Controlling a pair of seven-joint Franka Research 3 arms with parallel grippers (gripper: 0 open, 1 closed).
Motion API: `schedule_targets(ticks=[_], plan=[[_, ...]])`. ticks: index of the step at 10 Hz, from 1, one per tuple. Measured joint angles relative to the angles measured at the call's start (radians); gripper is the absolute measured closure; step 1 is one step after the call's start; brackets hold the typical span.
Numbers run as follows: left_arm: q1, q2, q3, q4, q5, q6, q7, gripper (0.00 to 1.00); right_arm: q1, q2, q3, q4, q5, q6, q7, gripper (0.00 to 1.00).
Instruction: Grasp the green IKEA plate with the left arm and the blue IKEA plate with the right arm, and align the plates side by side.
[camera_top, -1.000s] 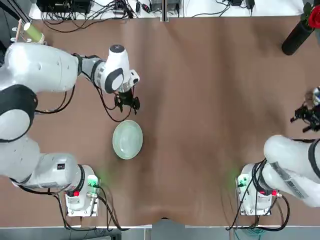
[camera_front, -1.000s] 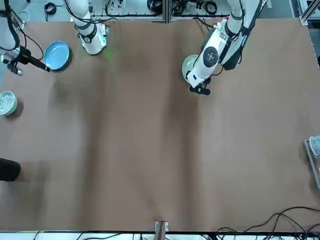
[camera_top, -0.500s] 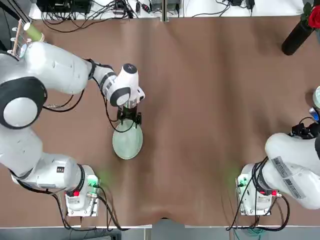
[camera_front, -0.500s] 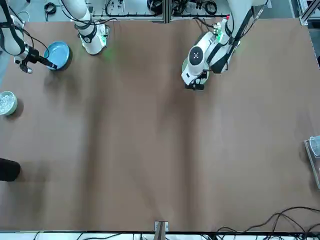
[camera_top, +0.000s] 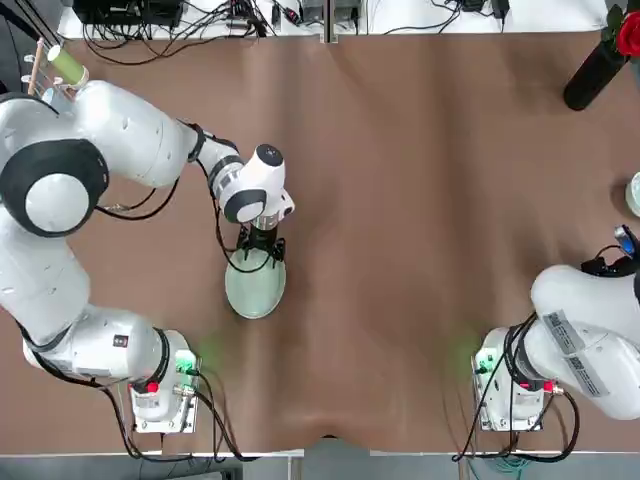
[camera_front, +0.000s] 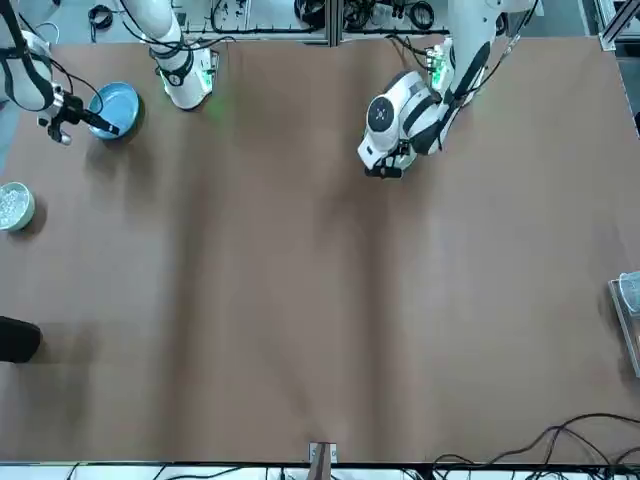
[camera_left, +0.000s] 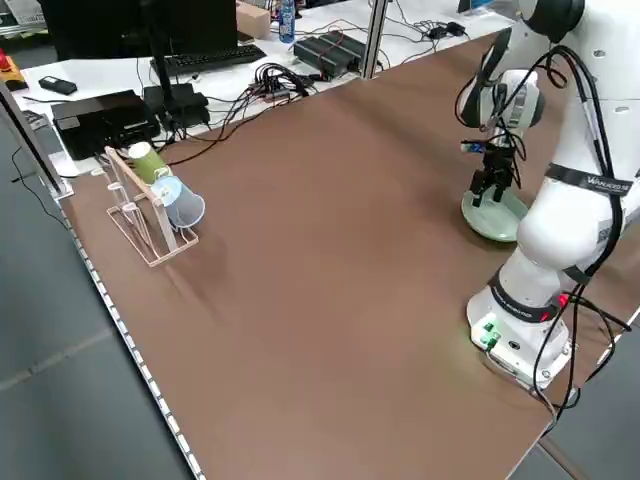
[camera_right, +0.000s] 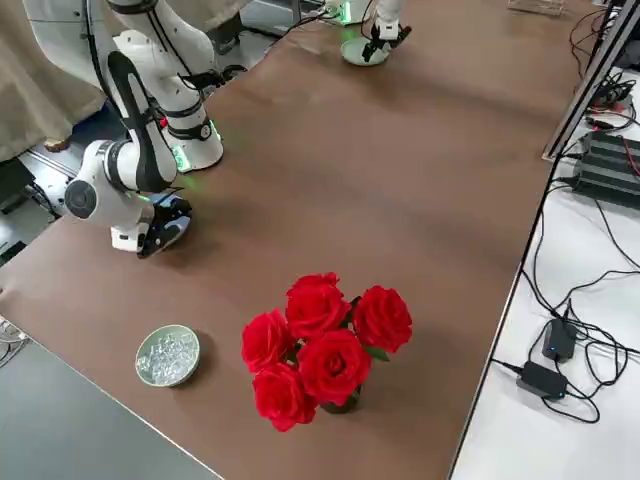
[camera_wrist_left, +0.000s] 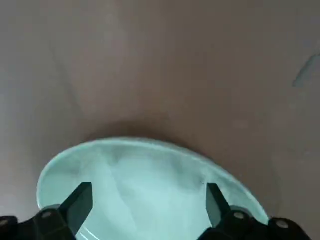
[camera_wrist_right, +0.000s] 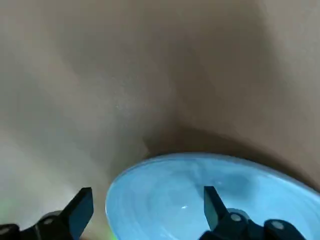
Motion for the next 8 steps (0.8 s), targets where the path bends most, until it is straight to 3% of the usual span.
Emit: schedule_targets(ticks=[2,8], plan=[[0.000,0.007,0.005,0.038,0.015,0.000,0.000,0.00,0.022,0.011,0.016,-0.001,0.045,-0.003,-0.005,0.03],[0.002,0.066,0.025,0.119,0.018,0.000,0.000,0.00,0.198,0.042,0.024,-0.002,0.245,-0.010,-0.020,0.03]])
